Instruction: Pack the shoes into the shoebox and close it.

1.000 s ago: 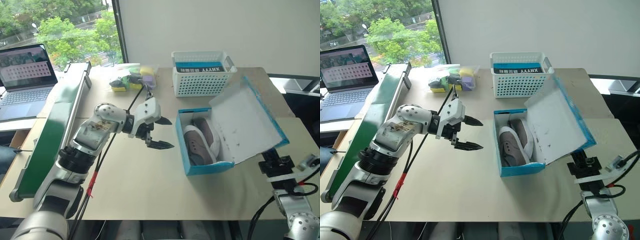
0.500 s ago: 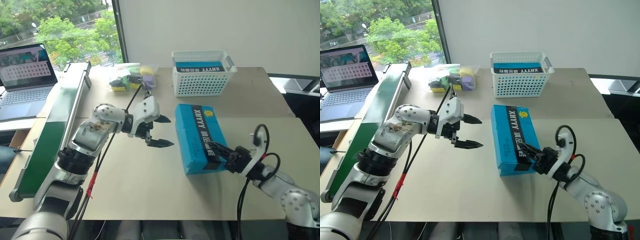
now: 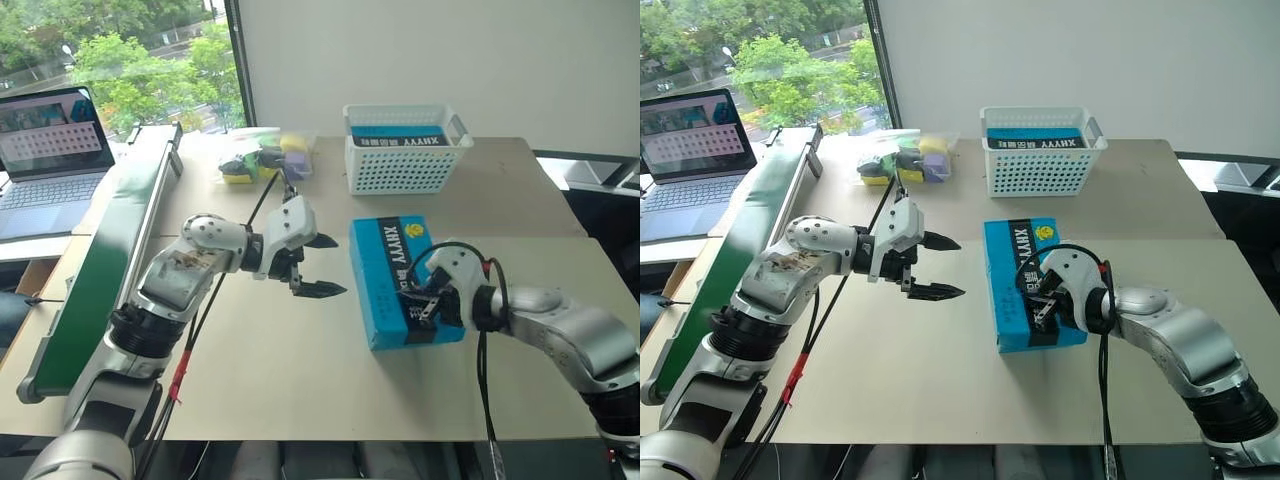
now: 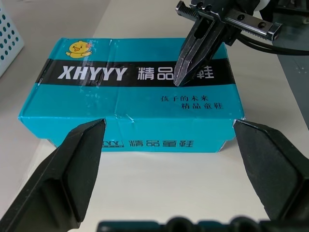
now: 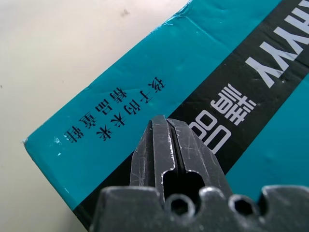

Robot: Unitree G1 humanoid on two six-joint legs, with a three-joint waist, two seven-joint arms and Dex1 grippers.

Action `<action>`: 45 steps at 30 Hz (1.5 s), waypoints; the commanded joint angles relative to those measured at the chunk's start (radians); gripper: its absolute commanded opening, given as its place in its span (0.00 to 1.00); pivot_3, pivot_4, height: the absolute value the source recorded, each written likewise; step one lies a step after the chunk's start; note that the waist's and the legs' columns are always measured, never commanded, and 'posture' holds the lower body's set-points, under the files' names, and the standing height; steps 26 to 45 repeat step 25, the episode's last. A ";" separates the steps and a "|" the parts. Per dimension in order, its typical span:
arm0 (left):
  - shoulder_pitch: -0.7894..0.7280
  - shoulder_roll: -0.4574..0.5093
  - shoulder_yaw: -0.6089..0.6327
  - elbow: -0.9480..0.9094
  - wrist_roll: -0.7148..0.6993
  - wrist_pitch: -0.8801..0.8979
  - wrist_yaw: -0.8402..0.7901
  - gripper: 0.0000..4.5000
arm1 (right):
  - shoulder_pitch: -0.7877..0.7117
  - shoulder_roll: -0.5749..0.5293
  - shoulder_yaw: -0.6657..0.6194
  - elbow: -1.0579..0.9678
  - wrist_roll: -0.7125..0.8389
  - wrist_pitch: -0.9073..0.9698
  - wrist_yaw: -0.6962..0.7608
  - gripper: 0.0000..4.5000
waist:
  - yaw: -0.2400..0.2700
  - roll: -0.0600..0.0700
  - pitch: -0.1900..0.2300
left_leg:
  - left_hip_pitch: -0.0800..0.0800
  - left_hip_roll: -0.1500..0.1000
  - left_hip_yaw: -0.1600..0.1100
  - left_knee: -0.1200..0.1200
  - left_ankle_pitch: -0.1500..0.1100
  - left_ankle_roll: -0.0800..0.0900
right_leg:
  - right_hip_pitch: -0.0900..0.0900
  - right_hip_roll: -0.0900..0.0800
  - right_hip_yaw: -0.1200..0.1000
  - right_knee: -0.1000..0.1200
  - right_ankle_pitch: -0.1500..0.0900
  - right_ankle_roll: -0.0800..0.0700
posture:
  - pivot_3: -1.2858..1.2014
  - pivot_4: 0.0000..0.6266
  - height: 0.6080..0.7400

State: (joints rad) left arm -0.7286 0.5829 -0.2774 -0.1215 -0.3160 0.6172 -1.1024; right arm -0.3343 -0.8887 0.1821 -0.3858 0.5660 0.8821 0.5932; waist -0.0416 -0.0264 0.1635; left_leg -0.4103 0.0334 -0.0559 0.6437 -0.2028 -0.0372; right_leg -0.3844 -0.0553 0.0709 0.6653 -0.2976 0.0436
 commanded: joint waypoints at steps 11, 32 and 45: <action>0.027 0.008 0.051 -0.039 -0.017 0.006 0.033 1.00 | -0.082 -0.018 -0.245 -0.206 0.192 0.117 0.105 0.77 | 0.005 0.001 0.002 | -0.005 0.000 0.000 0.000 0.000 0.000 | -0.004 -0.001 0.000 0.000 0.000 0.000 | 0.52 0.24 1.00; 0.016 0.004 0.098 -0.047 -0.044 0.051 0.087 1.00 | 0.027 -0.151 -0.378 -0.213 0.154 0.104 0.103 1.00 | 0.020 0.000 0.002 | -0.005 0.000 0.000 0.000 0.000 0.000 | -0.004 -0.001 -0.001 0.000 0.000 0.000 | 0.52 0.24 1.00; 0.016 0.004 0.098 -0.047 -0.044 0.051 0.087 1.00 | 0.027 -0.151 -0.378 -0.213 0.154 0.104 0.103 1.00 | 0.020 0.000 0.002 | -0.005 0.000 0.000 0.000 0.000 0.000 | -0.004 -0.001 -0.001 0.000 0.000 0.000 | 0.52 0.24 1.00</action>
